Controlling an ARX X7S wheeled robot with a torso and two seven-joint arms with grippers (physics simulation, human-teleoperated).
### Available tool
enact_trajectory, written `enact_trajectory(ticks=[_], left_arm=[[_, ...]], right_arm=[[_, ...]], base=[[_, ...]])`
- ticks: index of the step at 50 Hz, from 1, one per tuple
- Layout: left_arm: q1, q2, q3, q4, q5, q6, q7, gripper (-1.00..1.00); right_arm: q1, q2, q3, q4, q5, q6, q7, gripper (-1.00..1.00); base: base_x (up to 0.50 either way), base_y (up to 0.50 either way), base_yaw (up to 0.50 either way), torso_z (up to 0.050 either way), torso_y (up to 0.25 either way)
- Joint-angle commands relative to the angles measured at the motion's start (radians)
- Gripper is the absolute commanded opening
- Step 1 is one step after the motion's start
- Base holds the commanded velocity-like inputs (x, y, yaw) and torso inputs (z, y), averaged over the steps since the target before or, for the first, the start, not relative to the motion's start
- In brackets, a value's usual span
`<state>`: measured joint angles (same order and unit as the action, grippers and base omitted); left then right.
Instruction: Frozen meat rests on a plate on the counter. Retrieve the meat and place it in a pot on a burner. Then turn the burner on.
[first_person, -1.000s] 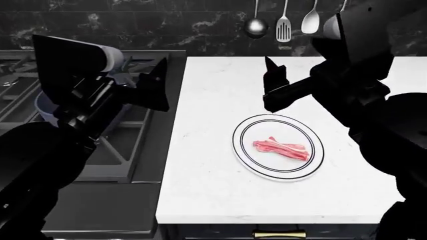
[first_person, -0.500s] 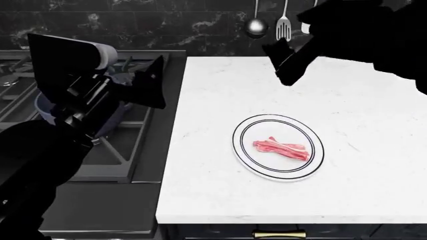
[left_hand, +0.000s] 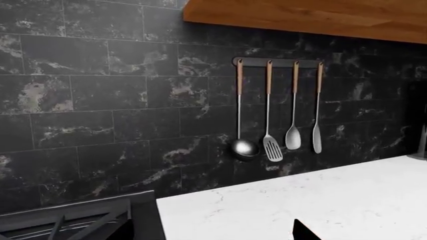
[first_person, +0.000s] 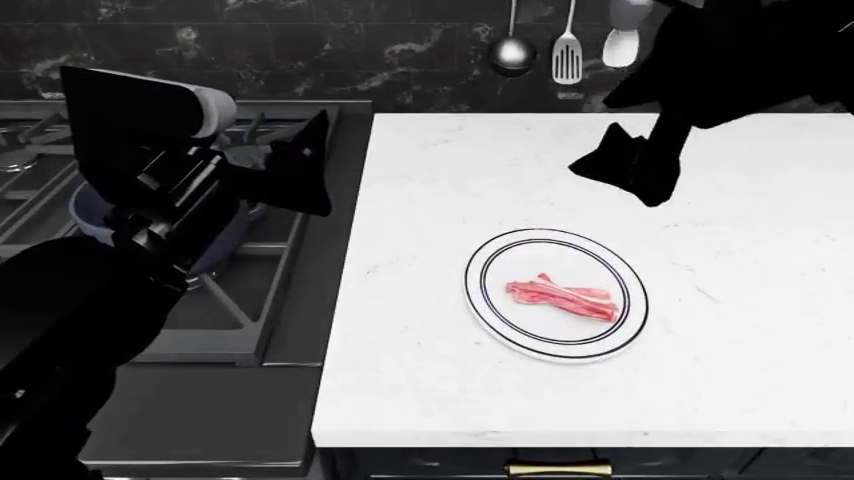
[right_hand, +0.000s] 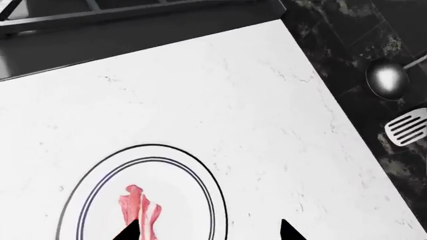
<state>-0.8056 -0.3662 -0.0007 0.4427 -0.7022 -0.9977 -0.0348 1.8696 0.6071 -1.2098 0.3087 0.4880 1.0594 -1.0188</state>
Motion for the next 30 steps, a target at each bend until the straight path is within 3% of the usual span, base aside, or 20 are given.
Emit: enact_trajectory(ticks=[1, 30], left_arm=[[0.0, -0.005, 0.006, -0.01, 0.003, 0.011, 0.002, 1.0], [-0.006, -0.018, 0.033, 0.025, -0.013, 0.005, 0.001, 1.0]], right_arm=[[0.028, -0.026, -0.127, 0.131, -0.038, -0.12, -0.186, 1.0], [-0.099, -0.06, -0.168, 0.225, -0.032, -0.256, -0.235, 1.0]], base=[[0.0, 0.0, 0.0, 0.0, 0.0], [0.0, 0.0, 0.0, 0.0, 0.0]])
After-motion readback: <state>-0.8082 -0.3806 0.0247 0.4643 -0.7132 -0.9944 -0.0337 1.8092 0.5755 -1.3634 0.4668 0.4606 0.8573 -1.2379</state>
